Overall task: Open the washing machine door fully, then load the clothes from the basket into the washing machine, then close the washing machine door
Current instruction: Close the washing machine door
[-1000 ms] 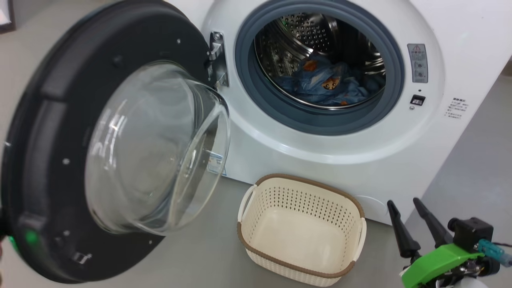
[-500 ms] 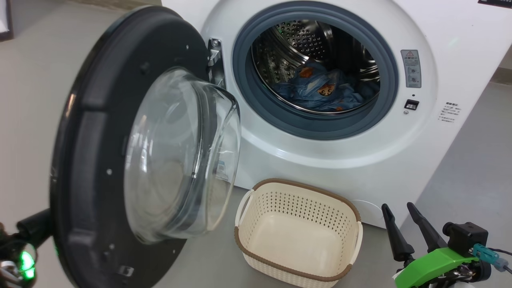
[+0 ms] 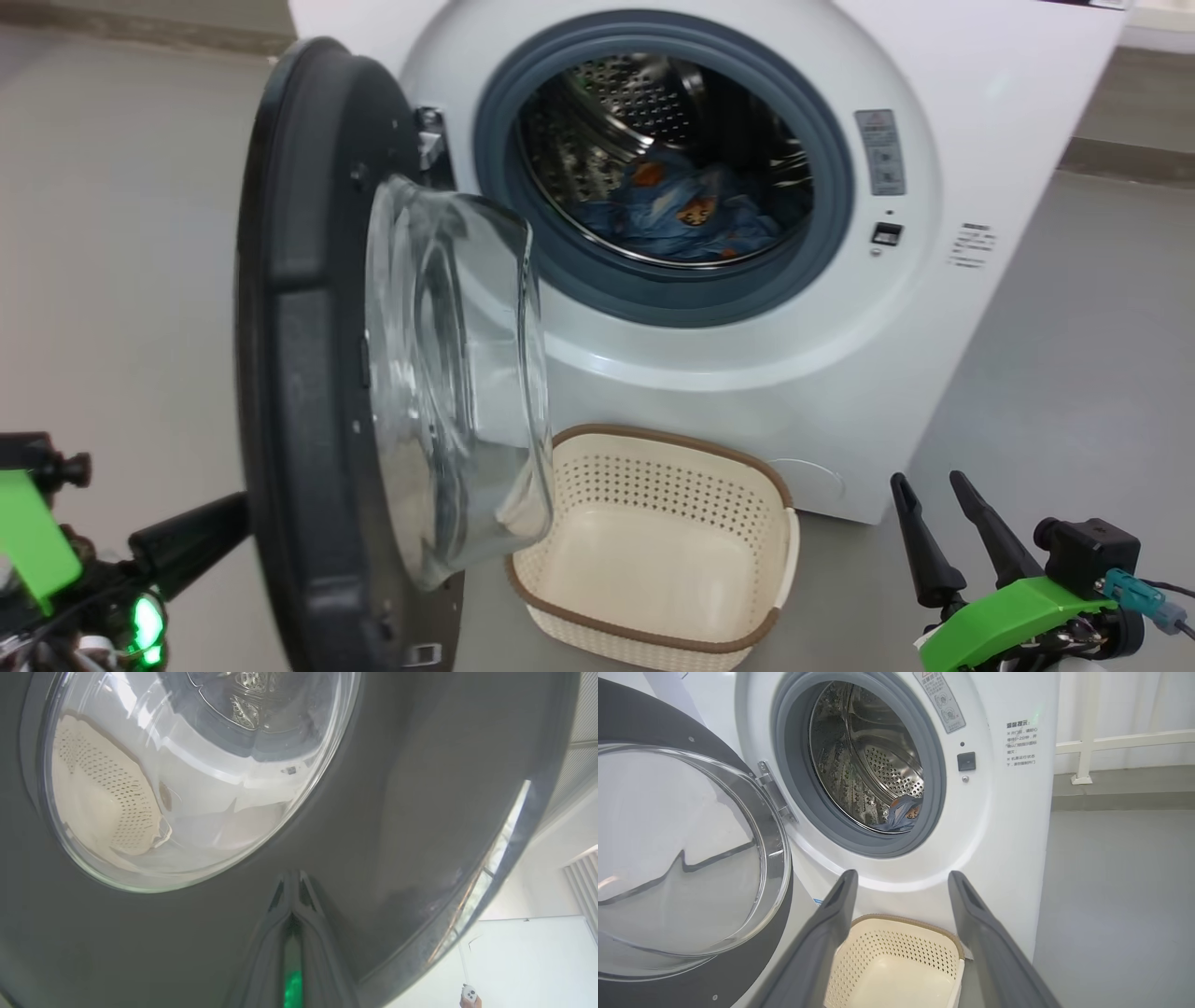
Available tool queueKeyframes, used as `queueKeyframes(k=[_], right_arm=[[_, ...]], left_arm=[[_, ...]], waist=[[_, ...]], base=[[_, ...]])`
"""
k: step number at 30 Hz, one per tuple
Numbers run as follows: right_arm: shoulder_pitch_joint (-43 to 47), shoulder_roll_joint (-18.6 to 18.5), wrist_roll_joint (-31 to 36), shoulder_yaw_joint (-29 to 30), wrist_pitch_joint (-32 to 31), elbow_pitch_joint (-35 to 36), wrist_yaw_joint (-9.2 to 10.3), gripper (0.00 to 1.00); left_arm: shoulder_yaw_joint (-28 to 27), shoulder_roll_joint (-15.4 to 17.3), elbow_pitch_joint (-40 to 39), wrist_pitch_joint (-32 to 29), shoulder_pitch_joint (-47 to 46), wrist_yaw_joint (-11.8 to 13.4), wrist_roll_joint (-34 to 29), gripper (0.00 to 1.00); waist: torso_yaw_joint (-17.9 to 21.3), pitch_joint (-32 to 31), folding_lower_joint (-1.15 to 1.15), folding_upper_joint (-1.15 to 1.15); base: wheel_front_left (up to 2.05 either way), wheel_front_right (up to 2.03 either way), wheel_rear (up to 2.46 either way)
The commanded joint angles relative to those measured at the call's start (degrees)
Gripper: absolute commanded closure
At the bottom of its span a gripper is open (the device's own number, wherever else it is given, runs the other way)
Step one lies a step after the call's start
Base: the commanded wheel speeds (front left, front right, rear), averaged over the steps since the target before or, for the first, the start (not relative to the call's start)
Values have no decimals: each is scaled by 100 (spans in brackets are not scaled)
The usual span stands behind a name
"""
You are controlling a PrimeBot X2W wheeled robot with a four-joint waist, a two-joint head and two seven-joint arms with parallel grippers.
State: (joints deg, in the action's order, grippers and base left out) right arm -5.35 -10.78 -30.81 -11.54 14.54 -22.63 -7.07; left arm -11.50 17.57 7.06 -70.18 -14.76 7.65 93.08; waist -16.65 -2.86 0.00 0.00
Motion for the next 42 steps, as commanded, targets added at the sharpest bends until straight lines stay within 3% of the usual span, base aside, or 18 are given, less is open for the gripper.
queueKeyframes(k=[1, 16, 22, 42], right_arm=[[-66, -34, 0, -92, 46, 133, -42, 0], [-136, -81, 18, -90, 46, 115, -42, 0], [-175, -118, 17, -101, 46, 121, -42, 0], [-225, -144, 15, -123, 46, 150, -42, 0]], left_arm=[[-119, 36, -340, -55, -126, 33, 57, 100], [-15, -401, -391, 331, -174, -150, -73, 100], [-69, -520, -231, 604, -288, -414, -182, 100], [-48, -828, 264, 1048, -748, -789, -332, 100]], waist=[[245, -31, 0, 0], [1255, 27, 0, 0], [1624, 51, 0, 0], [2275, 168, 0, 0]], base=[[0, 0, 0], [0, 0, 0], [0, 0, 0], [0, 0, 0]])
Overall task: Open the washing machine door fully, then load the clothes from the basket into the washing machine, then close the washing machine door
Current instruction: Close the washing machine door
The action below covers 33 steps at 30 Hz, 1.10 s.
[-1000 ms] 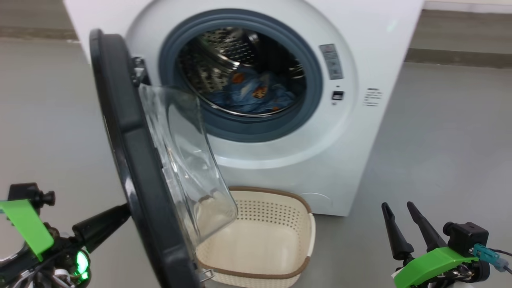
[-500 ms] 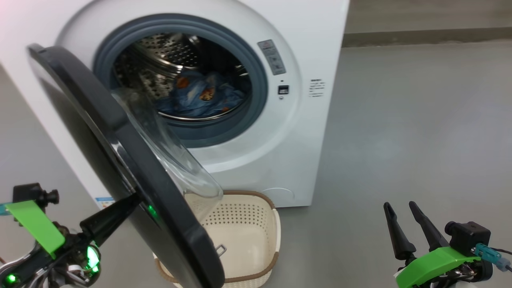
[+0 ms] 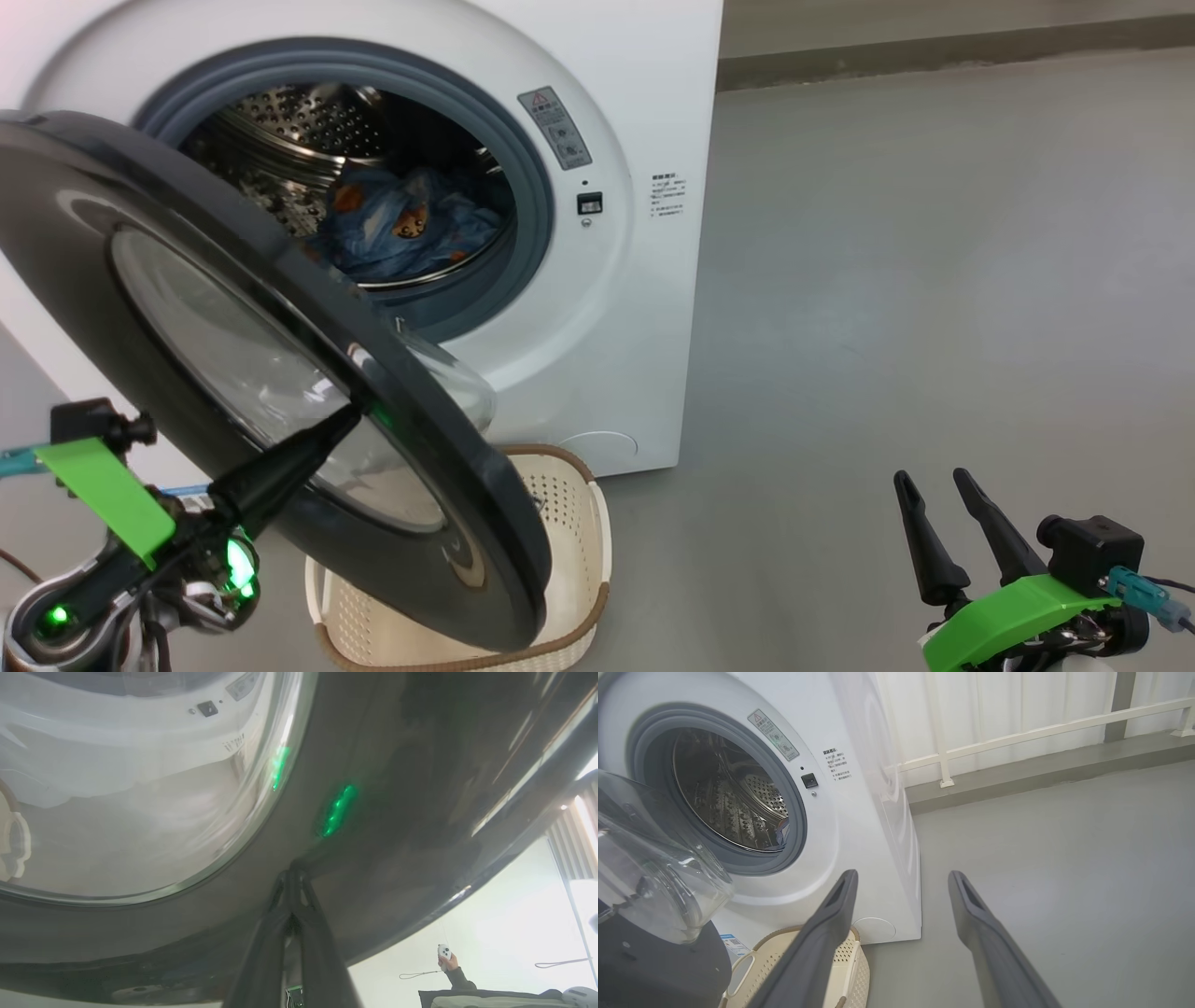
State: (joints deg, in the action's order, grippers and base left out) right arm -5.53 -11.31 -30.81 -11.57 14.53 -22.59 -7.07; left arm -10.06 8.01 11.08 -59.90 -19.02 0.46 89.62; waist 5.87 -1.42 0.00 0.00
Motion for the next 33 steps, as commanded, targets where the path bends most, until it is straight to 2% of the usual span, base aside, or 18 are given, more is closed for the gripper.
queueKeyframes(k=[1, 16, 29, 30, 31, 32, 33], right_arm=[[-208, -92, 14, -120, 47, 149, -42, 0], [-222, -47, 70, -107, 47, 158, -42, 0], [-160, -45, 107, -37, 47, 184, -42, 0], [-167, -51, 98, -44, 47, 180, -42, 0], [-172, -56, 89, -46, 47, 177, -42, 0], [-176, -50, 89, -47, 47, 177, -42, 0], [-178, -43, 92, -47, 47, 179, -42, 0]], left_arm=[[-207, 130, -120, 35, -346, -85, 16, 100], [-292, 77, 73, 58, -434, -242, 101, 100], [-364, 39, -79, 145, -246, -409, 49, 100], [-378, 32, -100, 190, -227, -435, 21, 82], [-400, 21, -119, 247, -206, -465, -5, 54], [-420, 11, -140, 308, -180, -506, -40, 4], [-432, 8, -157, 363, -147, -549, -85, 0]], waist=[[30, 32, 0, 0], [-79, -34, 0, 0], [-401, -109, 0, 0], [-420, -111, 0, 0], [-437, -112, 0, 0], [-451, -112, 0, 0], [-464, -111, 0, 0]], base=[[0, 0, 0], [0, 0, 0], [0, 0, 0], [0, 0, 0], [0, 0, 0], [0, 0, 0], [0, 0, 0]])
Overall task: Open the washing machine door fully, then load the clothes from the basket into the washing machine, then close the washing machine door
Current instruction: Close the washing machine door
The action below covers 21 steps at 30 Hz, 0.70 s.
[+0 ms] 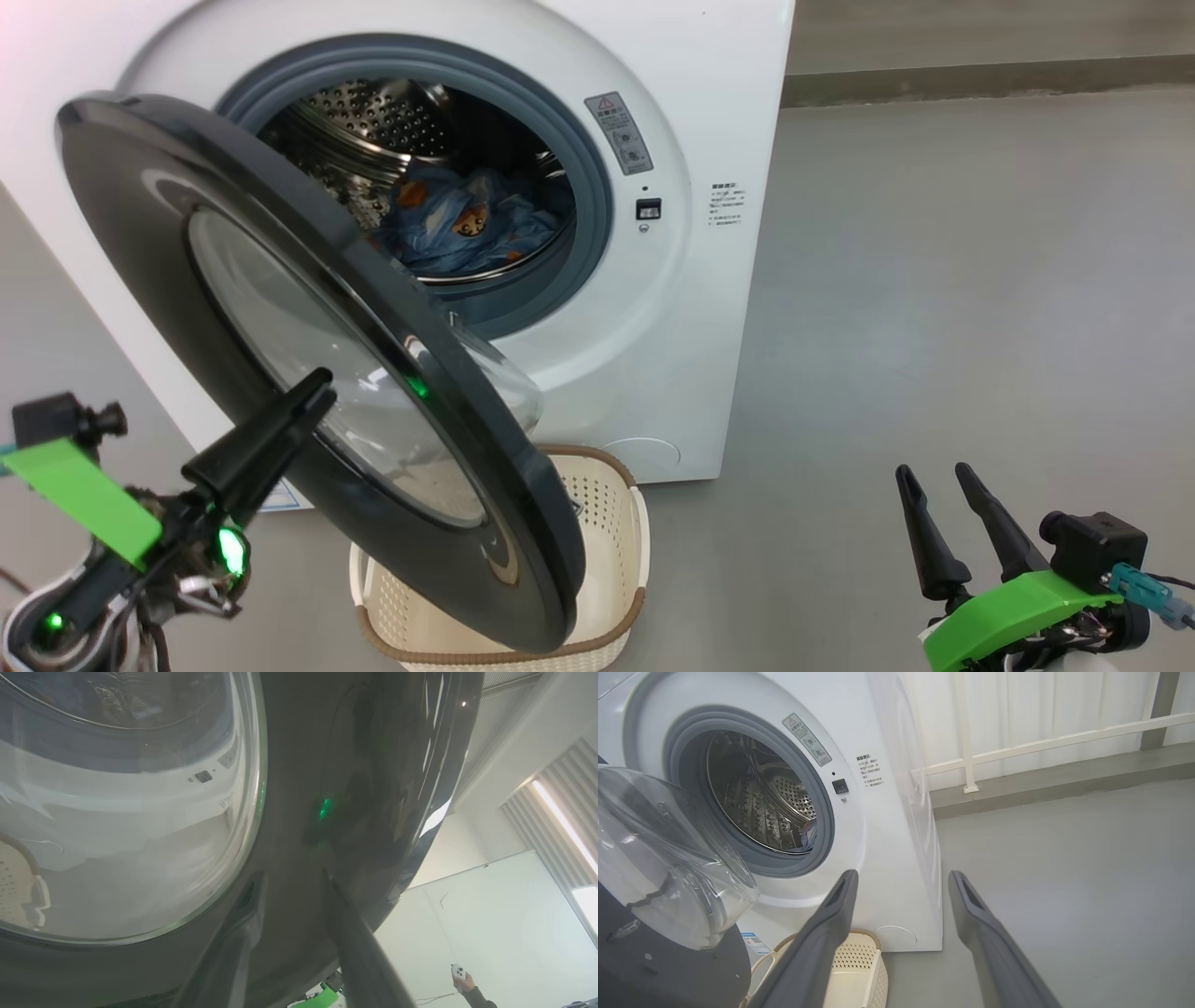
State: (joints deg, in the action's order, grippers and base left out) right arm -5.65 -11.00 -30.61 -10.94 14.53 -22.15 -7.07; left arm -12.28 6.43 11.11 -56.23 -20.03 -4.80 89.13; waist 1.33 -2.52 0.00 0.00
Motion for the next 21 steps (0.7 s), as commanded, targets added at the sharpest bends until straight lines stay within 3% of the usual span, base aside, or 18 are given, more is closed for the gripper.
queueKeyframes(k=[1, 5, 12, 21], right_arm=[[-168, -73, 70, -108, 47, 134, -42, 0], [-192, -116, 22, -96, 47, 123, -42, 0], [-228, -121, 24, -107, 47, 133, -42, 0], [-258, -206, 4, -123, 47, 139, -42, 0]], left_arm=[[-212, 172, -184, 45, -8, -70, -96, 0], [-161, 318, -378, 447, 152, -239, -660, 0], [298, 579, -1211, 1604, 457, -267, -1441, 0], [1571, 1457, -1213, 4554, 1017, -268, -2764, 0]], waist=[[-23, 4, 0, 0], [-75, 35, 0, 0], [-155, 70, 0, 0], [-227, 101, 0, 0]], base=[[0, 0, 0], [0, 0, 0], [0, 0, 0], [0, 0, 0]])
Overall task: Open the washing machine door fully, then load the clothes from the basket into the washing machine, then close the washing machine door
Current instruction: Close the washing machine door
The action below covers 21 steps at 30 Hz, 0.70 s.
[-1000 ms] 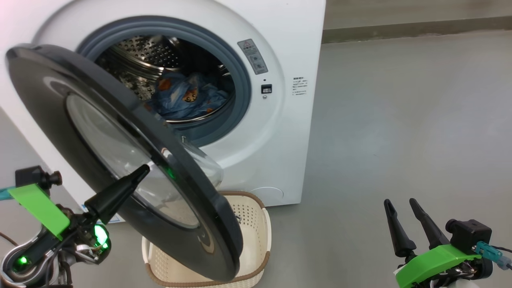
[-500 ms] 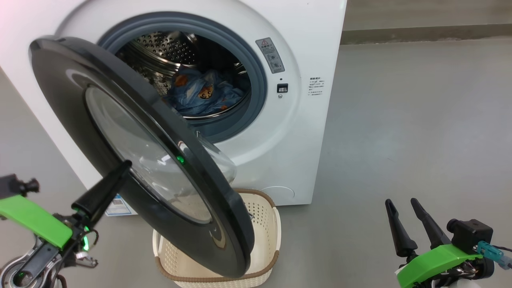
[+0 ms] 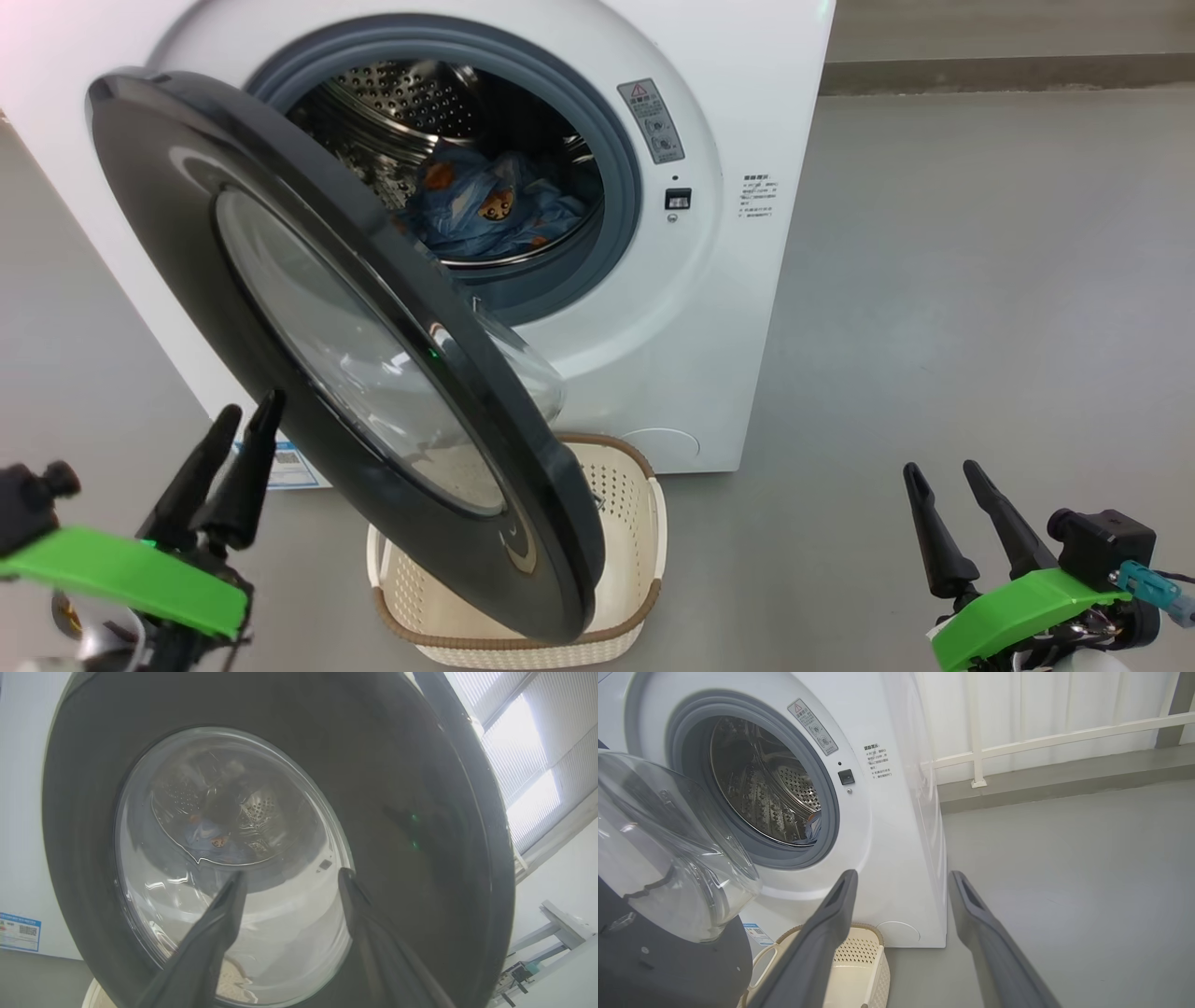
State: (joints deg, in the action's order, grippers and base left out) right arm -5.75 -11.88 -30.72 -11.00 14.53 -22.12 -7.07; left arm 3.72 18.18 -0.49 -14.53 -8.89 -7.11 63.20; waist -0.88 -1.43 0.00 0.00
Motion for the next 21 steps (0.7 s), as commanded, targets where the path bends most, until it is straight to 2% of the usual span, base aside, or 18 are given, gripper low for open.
queueKeyframes(k=[1, 4, 8, 12, 16, 21], right_arm=[[-247, -118, 15, -117, 47, 135, -42, 0], [-263, -137, 7, -132, 47, 126, -42, 0], [-273, -158, -9, -165, 47, 124, -42, 0], [-253, -168, -11, -181, 47, 137, -42, 0], [-236, -184, -19, -168, 47, 149, -42, 0], [-239, -196, -13, -142, 47, 164, -42, 0]], left_arm=[[-29, 282, -53, 384, -98, -36, -171, 0], [544, 631, 264, 1331, -65, -37, -577, 0], [1159, 911, 770, 2367, -101, -37, -858, 0], [1438, 983, 1227, 2855, -189, -37, -1018, 0], [1405, 885, 1550, 2945, -265, -37, -1555, 0], [968, 393, 1570, 2951, -134, -37, -2202, 0]], waist=[[-5, -8, 0, 0], [-8, -18, 0, 0], [13, -40, 0, 0], [45, -55, 0, 0], [54, -49, 0, 0], [72, -47, 0, 0]], base=[[0, 0, 0], [0, 0, 0], [0, 0, 0], [0, 0, 0], [0, 0, 0], [0, 0, 0]])
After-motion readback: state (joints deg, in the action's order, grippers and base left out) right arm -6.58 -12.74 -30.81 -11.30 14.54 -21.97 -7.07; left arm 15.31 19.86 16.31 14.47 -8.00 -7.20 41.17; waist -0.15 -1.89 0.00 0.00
